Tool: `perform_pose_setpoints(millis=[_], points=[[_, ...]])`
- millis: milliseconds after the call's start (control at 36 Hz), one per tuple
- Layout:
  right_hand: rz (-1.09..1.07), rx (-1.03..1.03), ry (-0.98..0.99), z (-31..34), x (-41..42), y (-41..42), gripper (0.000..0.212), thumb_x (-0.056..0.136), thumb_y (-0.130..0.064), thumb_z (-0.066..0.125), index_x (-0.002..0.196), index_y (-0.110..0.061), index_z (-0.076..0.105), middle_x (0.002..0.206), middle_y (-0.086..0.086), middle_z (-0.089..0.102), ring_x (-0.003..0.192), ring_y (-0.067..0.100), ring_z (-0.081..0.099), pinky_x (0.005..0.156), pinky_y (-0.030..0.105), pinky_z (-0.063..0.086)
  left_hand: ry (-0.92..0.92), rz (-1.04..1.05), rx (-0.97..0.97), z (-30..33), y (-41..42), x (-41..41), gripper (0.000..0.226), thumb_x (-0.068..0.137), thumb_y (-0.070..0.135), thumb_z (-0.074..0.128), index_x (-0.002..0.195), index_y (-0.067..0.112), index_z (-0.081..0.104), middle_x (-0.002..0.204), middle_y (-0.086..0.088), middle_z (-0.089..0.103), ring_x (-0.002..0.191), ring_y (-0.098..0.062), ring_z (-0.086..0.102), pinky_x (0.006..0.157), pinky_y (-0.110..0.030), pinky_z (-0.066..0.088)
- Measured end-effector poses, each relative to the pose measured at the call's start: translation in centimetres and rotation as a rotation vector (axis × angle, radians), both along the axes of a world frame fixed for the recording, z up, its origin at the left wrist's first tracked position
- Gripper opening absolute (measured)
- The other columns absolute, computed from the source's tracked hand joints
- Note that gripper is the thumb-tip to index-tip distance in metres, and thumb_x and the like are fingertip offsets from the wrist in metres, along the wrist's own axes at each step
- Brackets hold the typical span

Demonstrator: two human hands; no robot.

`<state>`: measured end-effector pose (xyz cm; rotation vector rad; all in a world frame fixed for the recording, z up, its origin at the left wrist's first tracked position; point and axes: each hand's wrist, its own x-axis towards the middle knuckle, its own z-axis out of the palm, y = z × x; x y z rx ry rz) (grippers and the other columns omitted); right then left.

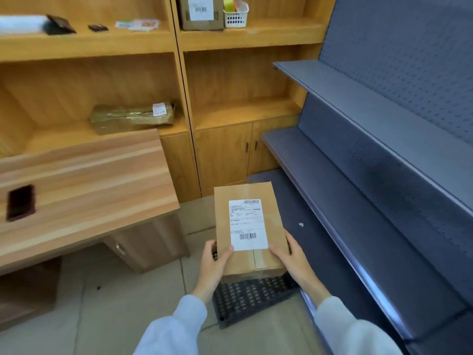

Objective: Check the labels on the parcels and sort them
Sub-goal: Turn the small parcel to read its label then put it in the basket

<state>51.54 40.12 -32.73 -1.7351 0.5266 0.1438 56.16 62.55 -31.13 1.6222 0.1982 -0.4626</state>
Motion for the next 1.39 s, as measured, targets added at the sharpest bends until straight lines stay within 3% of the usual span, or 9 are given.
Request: perform_pose_setpoints(millis=[194,389,528,611,750,944,1083,1278,1389], points=[[0.027,-0.003,0.063,-12.2,2.4,-0.9,0.080,0.082,-0.050,0.079,0.150,-0.034,0.042,0.137,-0.011,0.059,0.117,0.006,0.061,0.094,0.026,0.053,0.059,0.029,0.004,-12.9,-0.2,1.3,0.040,0.096,0.025,0.071,0.128,0.021,0.048,0.124,0.004,0.064,0.107,-0.003,0.063,0.076,-0.016,0.053],[0.053,0.007,0.091,-27.9,3.8,-1.7,0.101,0.059,-0.070,0.084,0.145,-0.036,0.045,0.127,-0.014,0.066,0.113,0.007,0.066,0.099,0.039,0.056,0.103,0.001,0.064,-28.0,-0.4,2.0,0.047,0.096,0.035,0.068,0.133,0.024,0.042,0.121,0.009,0.063,0.107,-0.003,0.062,0.069,-0.013,0.052],[0.078,0.009,0.130,-37.8,4.3,-1.9,0.077,0.076,-0.042,0.086,0.141,-0.030,0.047,0.126,-0.009,0.066,0.114,0.011,0.065,0.100,0.040,0.054,0.126,0.028,0.081,-38.4,-0.9,1.9,0.042,0.099,0.033,0.066,0.132,0.023,0.043,0.126,0.005,0.064,0.110,-0.008,0.064,0.084,-0.022,0.054],[0.069,0.002,0.125,-42.9,4.5,-2.3,0.091,0.061,-0.058,0.089,0.138,-0.029,0.051,0.124,-0.006,0.069,0.112,0.010,0.067,0.099,0.039,0.055,0.118,0.041,0.118,-43.5,-1.2,1.8,0.039,0.099,0.029,0.067,0.130,0.022,0.045,0.126,0.002,0.065,0.111,-0.010,0.064,0.099,-0.036,0.053],[0.142,-0.018,0.185,-50.2,4.8,-2.8,0.067,0.079,-0.034,0.085,0.136,-0.032,0.048,0.123,-0.008,0.066,0.111,0.010,0.065,0.095,0.035,0.055,0.169,0.011,0.195,-50.4,-1.6,1.5,0.033,0.102,0.026,0.062,0.125,0.020,0.040,0.120,0.003,0.062,0.106,-0.013,0.062,0.095,-0.032,0.049],[0.228,-0.074,0.257,-57.2,6.1,-2.1,0.056,0.081,-0.033,0.084,0.127,-0.030,0.051,0.123,-0.009,0.065,0.110,0.009,0.064,0.087,0.026,0.055,0.278,-0.017,0.371,-57.8,-2.4,2.0,0.021,0.108,0.017,0.047,0.116,0.007,0.031,0.121,-0.008,0.051,0.114,-0.027,0.051,0.090,-0.028,0.036],[0.306,-0.160,0.324,-60.9,7.9,-2.6,0.037,0.089,-0.027,0.076,0.117,-0.026,0.053,0.121,-0.003,0.066,0.110,0.014,0.064,0.099,0.043,0.054,0.331,0.013,0.418,-61.1,-3.4,3.0,0.062,0.108,0.010,0.043,0.155,-0.006,0.007,0.154,-0.020,0.045,0.141,-0.035,0.044,0.110,-0.037,0.038],[0.383,-0.261,0.437,-61.3,9.1,-1.8,0.030,0.095,-0.021,0.067,0.117,-0.025,0.047,0.121,-0.003,0.060,0.116,0.018,0.057,0.097,0.037,0.050,0.335,0.060,0.441,-62.9,-4.9,3.2,0.066,0.107,0.006,0.034,0.160,-0.003,-0.005,0.167,-0.023,0.013,0.153,-0.035,0.023,0.123,-0.037,0.021],[0.460,-0.346,0.483,-61.8,9.3,-1.0,0.048,0.097,-0.014,0.062,0.141,-0.021,0.043,0.141,0.003,0.055,0.129,0.022,0.052,0.107,0.037,0.043,0.291,0.117,0.447,-62.3,-5.9,2.5,0.080,0.107,0.021,0.040,0.160,0.013,-0.019,0.170,-0.017,-0.002,0.155,-0.036,0.012,0.125,-0.047,0.012]])
